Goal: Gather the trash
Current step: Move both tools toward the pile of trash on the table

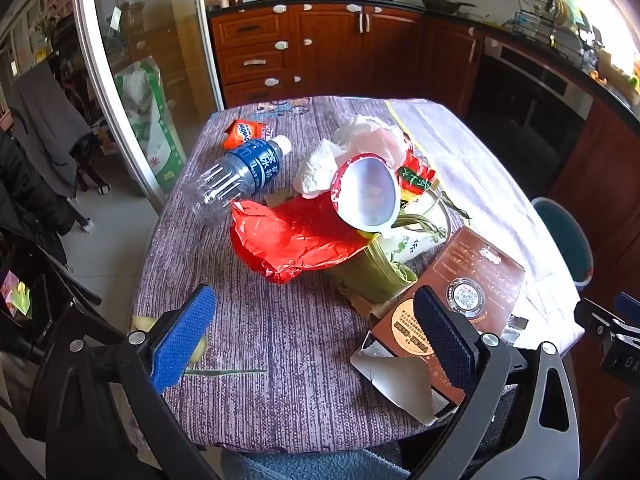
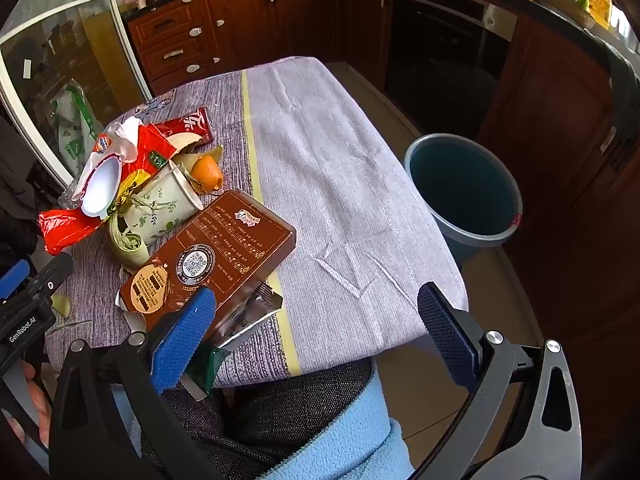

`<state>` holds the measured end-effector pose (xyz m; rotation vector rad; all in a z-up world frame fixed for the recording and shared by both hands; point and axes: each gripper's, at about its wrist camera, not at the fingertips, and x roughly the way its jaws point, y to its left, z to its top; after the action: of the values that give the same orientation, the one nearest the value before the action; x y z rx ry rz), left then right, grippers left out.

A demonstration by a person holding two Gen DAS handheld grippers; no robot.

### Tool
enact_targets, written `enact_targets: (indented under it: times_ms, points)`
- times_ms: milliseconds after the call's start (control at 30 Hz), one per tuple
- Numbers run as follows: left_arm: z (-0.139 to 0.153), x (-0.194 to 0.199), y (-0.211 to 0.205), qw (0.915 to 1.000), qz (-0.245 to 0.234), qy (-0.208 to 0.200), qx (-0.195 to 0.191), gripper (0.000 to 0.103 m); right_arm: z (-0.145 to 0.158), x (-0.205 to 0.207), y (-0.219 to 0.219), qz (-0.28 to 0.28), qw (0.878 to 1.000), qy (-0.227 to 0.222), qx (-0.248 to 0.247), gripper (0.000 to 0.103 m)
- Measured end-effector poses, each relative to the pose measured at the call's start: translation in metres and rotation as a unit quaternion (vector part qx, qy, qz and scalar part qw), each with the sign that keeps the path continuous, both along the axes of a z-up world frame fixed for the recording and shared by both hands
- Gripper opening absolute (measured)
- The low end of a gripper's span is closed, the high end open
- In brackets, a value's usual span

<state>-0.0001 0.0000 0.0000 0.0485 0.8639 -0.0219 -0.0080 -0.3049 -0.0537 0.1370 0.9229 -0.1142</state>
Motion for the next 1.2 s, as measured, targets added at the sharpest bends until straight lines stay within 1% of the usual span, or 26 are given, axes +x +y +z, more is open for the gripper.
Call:
enact_targets:
  times_ms: [467,1200]
  points:
    - [0.0031,0.0005,0.0045,1.0000,-0.003,-0.001,0.002,0.099,-0.0016,0.0013,-0.0005,0.000,1.000,0.004,0.002,0.097]
    - [-0.0003,0.0025,0.0007,0.9999,-0.002,-0.006,0.012,0.099,-0.0062,0.0042,0.0003,0.000,1.000,0.015,0.006,0.097]
